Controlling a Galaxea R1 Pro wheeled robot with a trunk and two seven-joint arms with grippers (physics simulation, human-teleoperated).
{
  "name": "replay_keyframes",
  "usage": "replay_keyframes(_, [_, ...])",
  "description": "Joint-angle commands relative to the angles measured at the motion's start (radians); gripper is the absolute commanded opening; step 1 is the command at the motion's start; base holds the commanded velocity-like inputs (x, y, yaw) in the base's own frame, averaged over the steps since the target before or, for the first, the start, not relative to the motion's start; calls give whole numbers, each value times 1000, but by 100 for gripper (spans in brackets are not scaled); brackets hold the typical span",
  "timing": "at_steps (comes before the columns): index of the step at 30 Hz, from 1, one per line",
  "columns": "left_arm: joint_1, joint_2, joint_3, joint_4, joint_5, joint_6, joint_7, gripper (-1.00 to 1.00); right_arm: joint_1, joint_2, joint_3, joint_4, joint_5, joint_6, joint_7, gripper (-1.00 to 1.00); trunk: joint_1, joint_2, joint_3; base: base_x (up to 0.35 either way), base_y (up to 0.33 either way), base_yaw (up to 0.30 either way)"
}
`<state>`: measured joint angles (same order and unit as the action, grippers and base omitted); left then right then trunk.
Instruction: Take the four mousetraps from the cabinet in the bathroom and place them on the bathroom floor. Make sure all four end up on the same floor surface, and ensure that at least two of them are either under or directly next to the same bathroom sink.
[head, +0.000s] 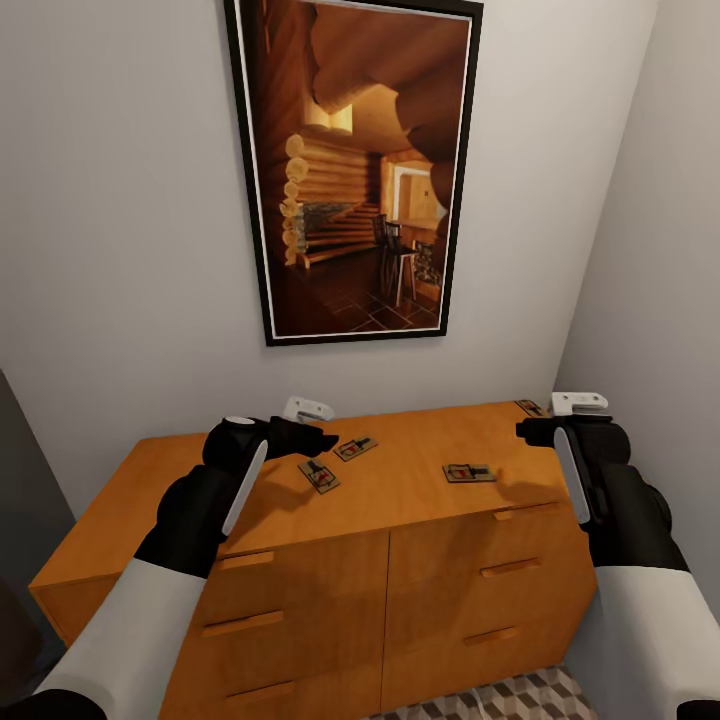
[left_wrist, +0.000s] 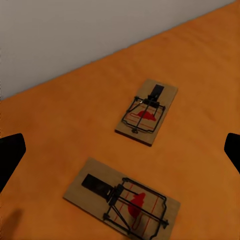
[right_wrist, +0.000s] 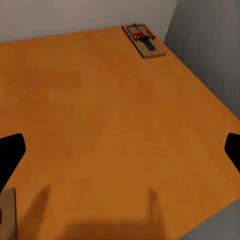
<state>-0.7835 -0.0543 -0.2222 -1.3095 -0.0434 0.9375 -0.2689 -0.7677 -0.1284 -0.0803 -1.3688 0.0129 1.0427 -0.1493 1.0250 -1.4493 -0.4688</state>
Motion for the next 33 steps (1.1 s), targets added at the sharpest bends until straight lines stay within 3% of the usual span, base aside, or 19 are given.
replay_keyframes(1, [-1,0,1,-1,-5,4,-4,100,-1,0,1,-1,0,5,-1,100,0,-1,-1,11,0,0])
replay_keyframes(24, [0,-1,0,7,-4,3,0,100,-1,0,-1,-1,2,5,-4,100,0,-1,-1,246,0,0])
replay_keyframes(33, [0,-2,0,7,-3,4,-2,100,-1,0,0,-1,1,5,-4,100,0,-1,-1,88,0,0])
